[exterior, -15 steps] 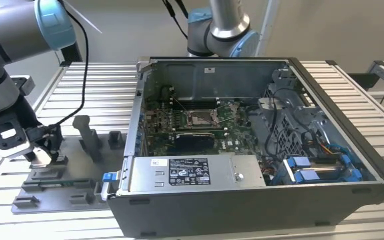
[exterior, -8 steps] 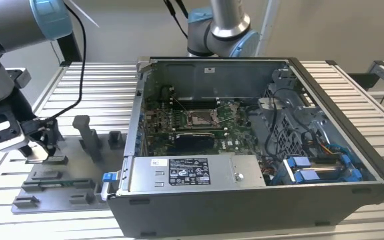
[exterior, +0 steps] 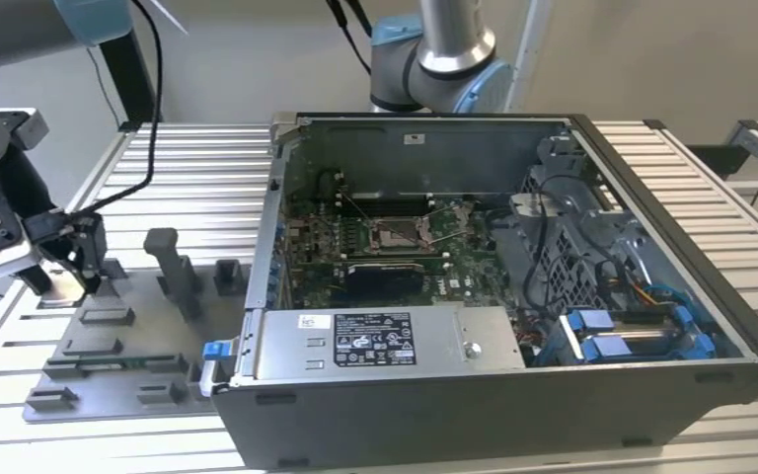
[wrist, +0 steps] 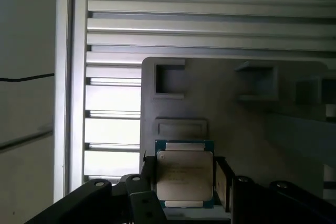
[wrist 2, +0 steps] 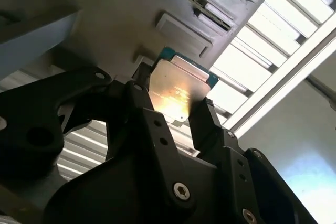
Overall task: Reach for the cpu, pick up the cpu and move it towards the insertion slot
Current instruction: 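Pick up the cpu and move it towards the insertion slot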
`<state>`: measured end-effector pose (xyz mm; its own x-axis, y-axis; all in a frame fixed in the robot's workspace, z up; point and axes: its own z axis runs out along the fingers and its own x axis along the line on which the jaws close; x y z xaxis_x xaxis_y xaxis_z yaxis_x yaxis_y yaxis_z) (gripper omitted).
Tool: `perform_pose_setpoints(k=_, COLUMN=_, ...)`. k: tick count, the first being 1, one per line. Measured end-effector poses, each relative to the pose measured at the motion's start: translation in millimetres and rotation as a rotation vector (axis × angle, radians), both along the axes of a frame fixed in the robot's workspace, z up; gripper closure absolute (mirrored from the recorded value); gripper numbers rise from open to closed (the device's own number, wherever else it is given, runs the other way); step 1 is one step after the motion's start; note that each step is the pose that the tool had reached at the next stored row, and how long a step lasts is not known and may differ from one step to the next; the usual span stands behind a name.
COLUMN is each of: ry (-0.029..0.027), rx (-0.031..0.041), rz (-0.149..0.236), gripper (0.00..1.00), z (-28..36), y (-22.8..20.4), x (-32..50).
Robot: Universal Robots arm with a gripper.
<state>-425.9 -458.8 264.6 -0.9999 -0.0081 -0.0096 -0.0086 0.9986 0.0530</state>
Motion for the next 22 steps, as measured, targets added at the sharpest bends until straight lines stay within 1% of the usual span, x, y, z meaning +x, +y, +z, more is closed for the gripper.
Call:
perform_pose_setpoints(k=7, ry=0.0, rx=0.0, rz=0.0, gripper=1.0, z=26.3, y=0.0, x=0.0)
perform_pose_setpoints(k=13, ry=0.0, rx=0.0, rz=0.0, gripper=1.0, z=51.6, y=0.0, x=0.0)
perform_pose_setpoints(k=17, ry=-0.0001, rx=0.0001, rz=0.0, gripper=1.0, z=69.6, y=0.0, x=0.0)
perform_pose_setpoints(k=22, ry=-0.0001, rx=0.0001, rz=0.0, gripper=1.0, z=87.7, y=0.0, x=0.0)
